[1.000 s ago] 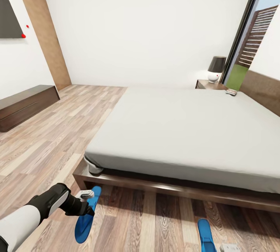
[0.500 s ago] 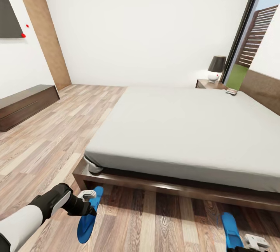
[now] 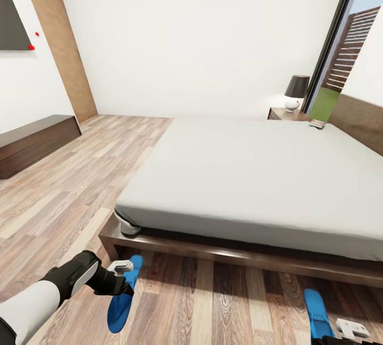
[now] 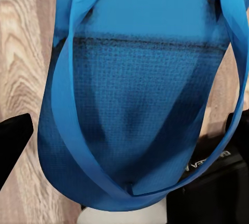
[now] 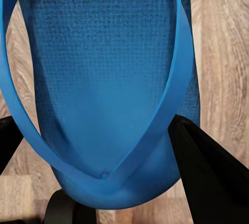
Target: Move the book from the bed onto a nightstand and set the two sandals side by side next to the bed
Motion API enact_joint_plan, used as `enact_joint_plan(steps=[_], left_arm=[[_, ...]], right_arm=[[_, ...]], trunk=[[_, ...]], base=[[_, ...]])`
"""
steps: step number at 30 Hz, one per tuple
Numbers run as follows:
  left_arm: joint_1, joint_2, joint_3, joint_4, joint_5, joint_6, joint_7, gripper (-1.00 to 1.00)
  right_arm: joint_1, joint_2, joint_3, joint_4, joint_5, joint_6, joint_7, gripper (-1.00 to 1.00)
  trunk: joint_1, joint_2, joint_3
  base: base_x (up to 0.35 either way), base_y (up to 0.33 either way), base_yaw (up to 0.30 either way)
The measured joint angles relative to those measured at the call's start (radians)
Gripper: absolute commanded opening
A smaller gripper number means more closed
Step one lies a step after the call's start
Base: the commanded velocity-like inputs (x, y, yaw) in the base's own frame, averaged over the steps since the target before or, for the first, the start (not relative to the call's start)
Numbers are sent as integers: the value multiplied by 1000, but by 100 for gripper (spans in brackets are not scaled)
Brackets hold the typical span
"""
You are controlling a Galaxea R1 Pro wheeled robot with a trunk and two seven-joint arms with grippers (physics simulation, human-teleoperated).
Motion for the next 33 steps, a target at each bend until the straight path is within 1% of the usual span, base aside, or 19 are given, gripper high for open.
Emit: enact_joint_plan(steps=[9, 20, 26, 33], left_arm=[[0, -7, 0, 0, 0, 0, 0, -100], [0, -10, 0, -1, -1, 0, 0, -100], [1, -25, 1, -1, -1, -1, 1, -100], [1, -34, 1, -1, 0, -2, 1, -100]], right_arm=[[1, 0, 2, 0, 0, -2, -1, -100], [1, 0, 4, -1, 0, -5, 0, -100], [0, 0, 4, -1, 0, -8, -1, -100], [0, 0, 4, -1, 0, -10, -1, -100]], trunk=[[35, -63, -28], [77, -140, -63], [100, -182, -81], [127, -231, -103]], base=[[0, 0, 0], [0, 0, 0], [0, 0, 0], [0, 0, 0]])
